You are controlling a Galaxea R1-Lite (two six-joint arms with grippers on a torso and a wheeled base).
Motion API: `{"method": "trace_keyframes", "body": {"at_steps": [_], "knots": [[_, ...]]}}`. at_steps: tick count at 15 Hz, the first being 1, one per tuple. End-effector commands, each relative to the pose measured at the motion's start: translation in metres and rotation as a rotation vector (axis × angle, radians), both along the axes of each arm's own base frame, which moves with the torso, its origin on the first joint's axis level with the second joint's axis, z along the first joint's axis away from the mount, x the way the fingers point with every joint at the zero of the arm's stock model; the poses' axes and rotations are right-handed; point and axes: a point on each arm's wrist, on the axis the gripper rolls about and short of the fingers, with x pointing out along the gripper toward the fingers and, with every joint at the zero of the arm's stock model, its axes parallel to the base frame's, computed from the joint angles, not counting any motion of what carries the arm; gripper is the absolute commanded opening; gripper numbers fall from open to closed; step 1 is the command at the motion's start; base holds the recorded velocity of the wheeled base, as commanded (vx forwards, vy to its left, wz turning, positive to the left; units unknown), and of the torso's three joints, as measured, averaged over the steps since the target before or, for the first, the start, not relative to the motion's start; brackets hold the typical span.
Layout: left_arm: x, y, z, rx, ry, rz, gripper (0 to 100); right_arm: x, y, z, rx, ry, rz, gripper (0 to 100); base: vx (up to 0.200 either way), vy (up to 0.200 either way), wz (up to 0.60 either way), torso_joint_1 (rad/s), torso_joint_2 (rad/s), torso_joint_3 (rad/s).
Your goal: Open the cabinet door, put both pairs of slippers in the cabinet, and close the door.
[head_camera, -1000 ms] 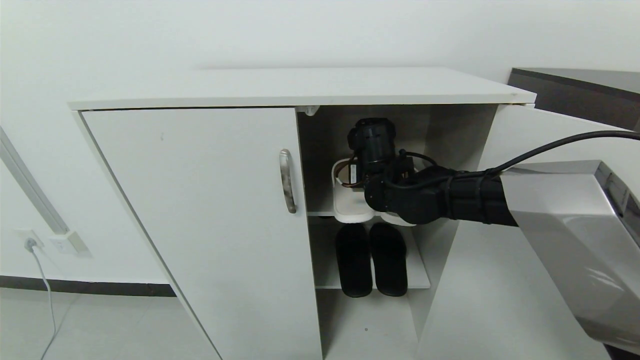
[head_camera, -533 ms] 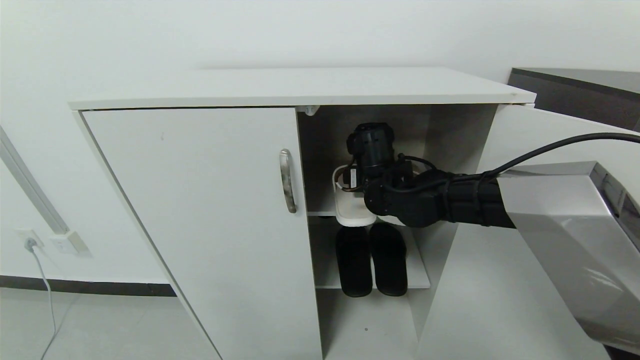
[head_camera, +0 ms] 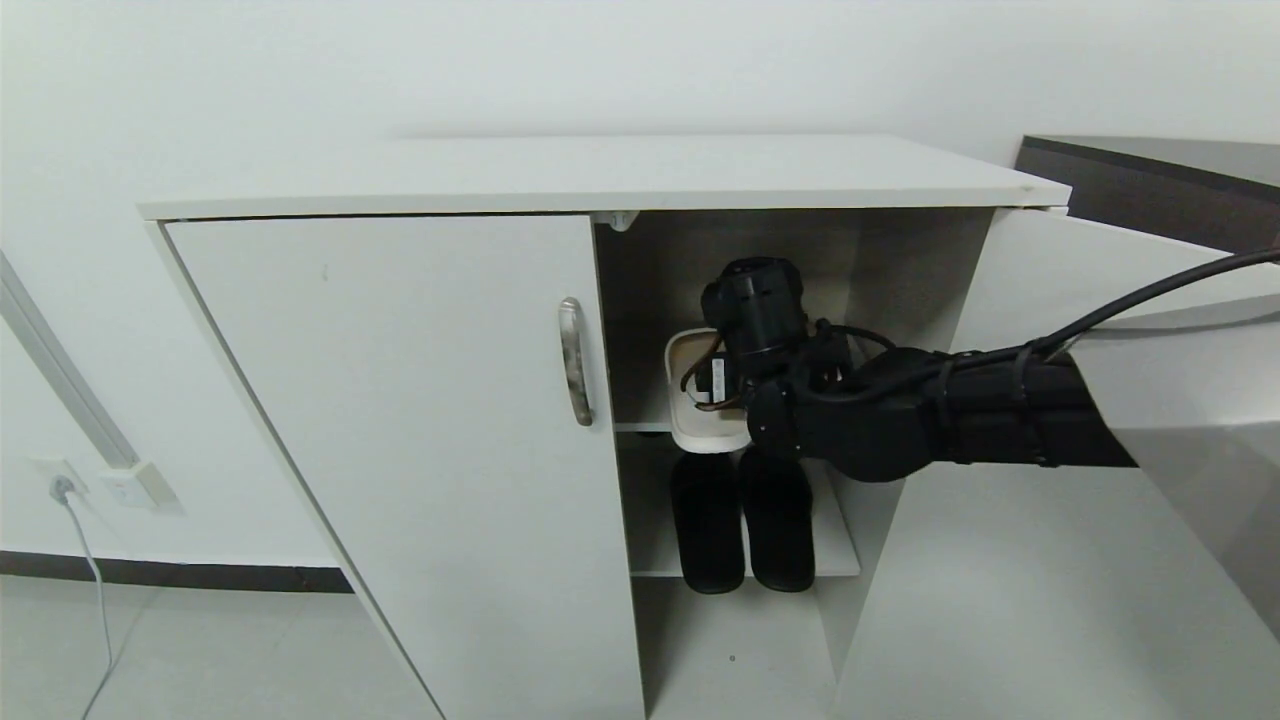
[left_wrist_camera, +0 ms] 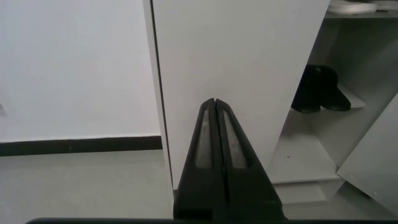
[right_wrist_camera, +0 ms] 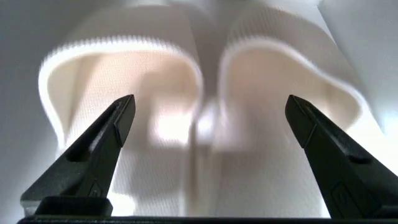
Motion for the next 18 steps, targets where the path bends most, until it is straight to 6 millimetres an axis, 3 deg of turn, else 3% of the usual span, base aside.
{"method": "trace_keyframes", "body": {"at_steps": [1, 5, 8, 9, 18], "knots": [[0.000, 0.000, 0.000, -0.001, 0.000, -0.002, 0, -0.039, -0.014, 0.022, 0.029, -0.002, 0.034, 100, 0.000, 0.000, 0.00, 0.000, 0.00, 0.000], [0.000, 0.000, 0.000, -0.001, 0.001, -0.002, 0, -0.094, -0.035, 0.024, 0.064, -0.014, 0.116, 100, 0.000, 0.000, 0.00, 0.000, 0.00, 0.000], [0.000, 0.000, 0.000, -0.001, 0.000, -0.003, 0, -0.114, -0.037, 0.008, 0.074, -0.015, 0.179, 100, 0.000, 0.000, 0.00, 0.000, 0.00, 0.000], [0.000, 0.000, 0.000, -0.002, 0.000, -0.002, 0, -0.118, -0.036, 0.002, 0.080, -0.016, 0.195, 0, 0.000, 0.000, 0.00, 0.000, 0.00, 0.000], [0.000, 0.000, 0.000, 0.005, 0.001, -0.002, 0, -0.128, -0.033, -0.033, 0.104, 0.005, 0.320, 0, 0.000, 0.000, 0.00, 0.000, 0.00, 0.000]]}}
